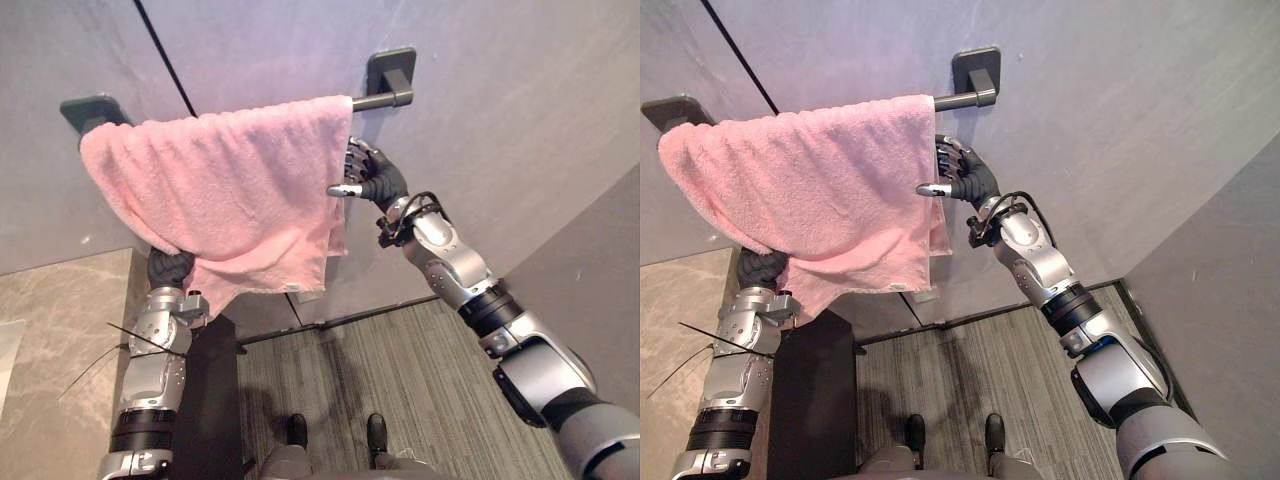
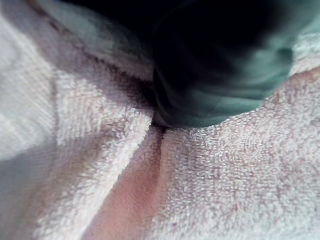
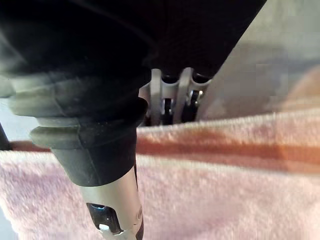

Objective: Organize washtable

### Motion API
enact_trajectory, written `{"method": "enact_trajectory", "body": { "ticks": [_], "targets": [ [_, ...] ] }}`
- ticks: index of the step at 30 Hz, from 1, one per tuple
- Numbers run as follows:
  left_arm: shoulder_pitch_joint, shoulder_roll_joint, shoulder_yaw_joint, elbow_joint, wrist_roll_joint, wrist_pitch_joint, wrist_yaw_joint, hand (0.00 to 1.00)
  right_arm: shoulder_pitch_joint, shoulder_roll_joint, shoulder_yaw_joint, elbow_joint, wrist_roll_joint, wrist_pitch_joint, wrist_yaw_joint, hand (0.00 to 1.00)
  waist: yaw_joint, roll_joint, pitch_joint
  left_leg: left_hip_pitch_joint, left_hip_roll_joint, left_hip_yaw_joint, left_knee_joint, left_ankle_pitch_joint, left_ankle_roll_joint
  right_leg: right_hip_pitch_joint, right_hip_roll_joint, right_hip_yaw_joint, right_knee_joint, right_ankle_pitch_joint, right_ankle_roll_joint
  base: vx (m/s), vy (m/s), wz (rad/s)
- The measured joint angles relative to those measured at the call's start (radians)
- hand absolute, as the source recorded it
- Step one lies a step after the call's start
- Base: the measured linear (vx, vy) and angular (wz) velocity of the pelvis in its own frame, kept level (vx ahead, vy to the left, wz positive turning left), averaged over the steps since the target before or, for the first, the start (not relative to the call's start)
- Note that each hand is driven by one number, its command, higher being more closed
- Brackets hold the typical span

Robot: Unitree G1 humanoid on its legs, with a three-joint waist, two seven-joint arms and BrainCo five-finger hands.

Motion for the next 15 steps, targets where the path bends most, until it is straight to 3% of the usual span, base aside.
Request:
{"method": "enact_trajectory", "body": {
  "ticks": [6,7,15],
  "targets": [
    [-0.006,0.0,-0.003,0.0,0.0,0.0,0.008,1.0,-0.047,0.065,0.022,0.059,-0.026,0.012,-0.005,0.0,0.013,0.0,0.009,-0.005,0.0,-0.009,0.0,0.001,-0.001,0.0,-0.001,-0.007,0.0,0.0,0.0,-0.01,0.028,0.06],
    [-0.006,0.0,-0.003,0.0,0.0,0.0,0.015,1.0,-0.049,0.076,0.022,0.059,-0.026,0.013,-0.007,1.0,0.014,0.0,0.011,-0.006,0.0,-0.01,0.0,0.001,-0.001,0.0,-0.001,-0.008,0.0,0.0,0.0,0.0,0.0,0.0],
    [-0.034,0.0,-0.003,0.0,0.0,0.0,0.019,1.0,-0.061,0.116,0.009,0.098,-0.051,0.017,-0.047,1.0,0.021,0.001,0.015,-0.024,0.0,-0.032,0.0,0.008,-0.004,-0.009,-0.001,-0.032,0.0,0.0,0.0,0.0,0.02,0.07]
  ]
}}
